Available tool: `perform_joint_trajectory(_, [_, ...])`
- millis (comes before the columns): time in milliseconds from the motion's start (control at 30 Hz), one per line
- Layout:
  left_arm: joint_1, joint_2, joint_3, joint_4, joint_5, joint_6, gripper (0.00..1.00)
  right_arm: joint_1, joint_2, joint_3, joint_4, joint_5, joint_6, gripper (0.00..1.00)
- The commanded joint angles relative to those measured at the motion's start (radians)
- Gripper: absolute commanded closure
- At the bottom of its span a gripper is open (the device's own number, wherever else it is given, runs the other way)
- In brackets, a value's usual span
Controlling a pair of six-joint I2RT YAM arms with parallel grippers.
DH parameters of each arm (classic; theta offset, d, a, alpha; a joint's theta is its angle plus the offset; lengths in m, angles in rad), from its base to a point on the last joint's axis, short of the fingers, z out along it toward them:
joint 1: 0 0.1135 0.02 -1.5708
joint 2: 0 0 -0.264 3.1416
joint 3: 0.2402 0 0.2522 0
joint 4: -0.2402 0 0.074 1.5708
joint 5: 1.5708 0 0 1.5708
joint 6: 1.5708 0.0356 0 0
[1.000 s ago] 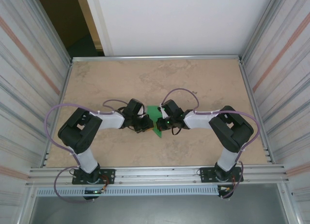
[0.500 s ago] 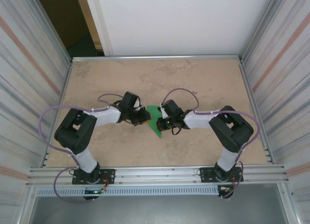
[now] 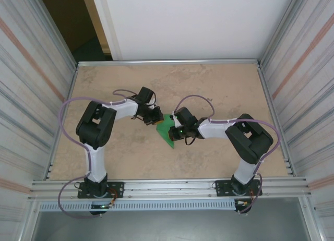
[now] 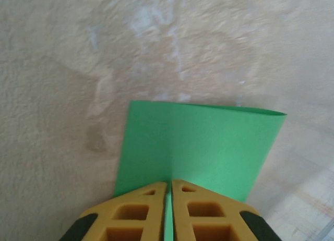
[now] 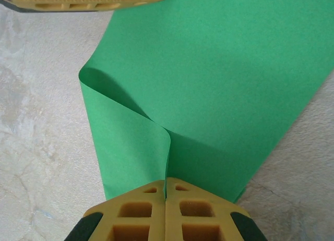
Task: Fold a paper plane with a square sheet of paper (pick it up from the middle)
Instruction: Third fold the triangle at the center of the table.
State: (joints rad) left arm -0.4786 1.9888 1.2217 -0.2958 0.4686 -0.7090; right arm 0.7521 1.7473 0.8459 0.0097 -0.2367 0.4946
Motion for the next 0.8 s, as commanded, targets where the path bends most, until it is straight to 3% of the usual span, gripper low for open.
perform_joint_trajectory(0, [0.001,0.024,0.032,-0.097,-0.032,0.043,0.89,-0.009,-0.013,0.013,-0.058,0.011,0.022,1.00])
perform_joint_trajectory(767, [0.000,0.100,0.065,-0.199,-0.085,0.100,0.92,-0.010,-0.058,-0.001,-0.014,0.009,0.013,1.00])
